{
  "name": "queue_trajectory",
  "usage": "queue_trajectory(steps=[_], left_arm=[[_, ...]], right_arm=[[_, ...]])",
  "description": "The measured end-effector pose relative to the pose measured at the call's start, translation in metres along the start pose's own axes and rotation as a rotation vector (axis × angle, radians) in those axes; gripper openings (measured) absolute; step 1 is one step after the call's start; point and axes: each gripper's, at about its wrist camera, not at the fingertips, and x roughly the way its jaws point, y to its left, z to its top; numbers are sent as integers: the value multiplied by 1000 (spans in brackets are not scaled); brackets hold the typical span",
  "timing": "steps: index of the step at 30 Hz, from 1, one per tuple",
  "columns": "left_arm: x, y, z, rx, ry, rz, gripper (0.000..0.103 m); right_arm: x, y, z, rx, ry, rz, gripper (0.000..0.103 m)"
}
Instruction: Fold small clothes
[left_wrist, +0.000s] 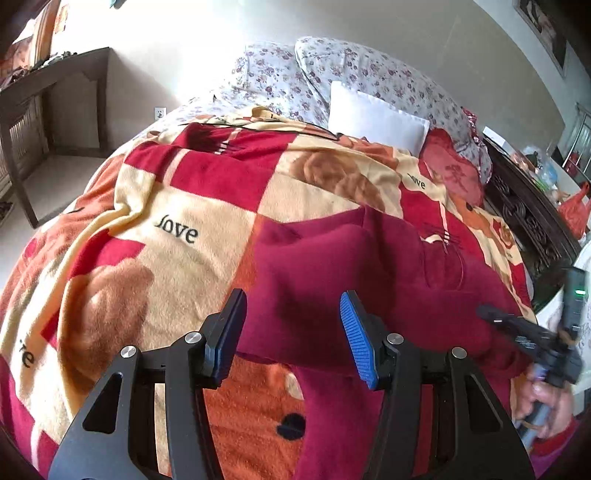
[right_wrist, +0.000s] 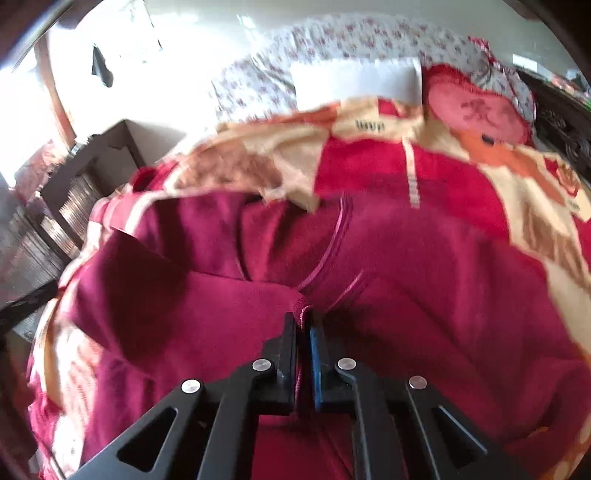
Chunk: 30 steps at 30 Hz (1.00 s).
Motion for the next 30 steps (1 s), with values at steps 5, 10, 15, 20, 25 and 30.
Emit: queue_trajectory(steps=[5,10,15,20,25,30], left_arm=[[15,-7,-4,8,31,8,53],[36,-16,-12,41,84,51,53],[52,-14,-11,35,92,80,53],[86,-8,-10,47,171,152,53],[71,-10,-5,28,138,142,53],[38,-37,-2,51,62,59,53]], right_arm=[[-36,-24,3,25,-81,-143,6],[-20,-46,-1,54,-21,-212,5],[-19,-55,-3,71,-23,-229,6],[-3,-62,-3,65,22,-220,6],[-7,-67,-1,55,41,-189,6],[-16,-82,-2,135,72,-136,10]])
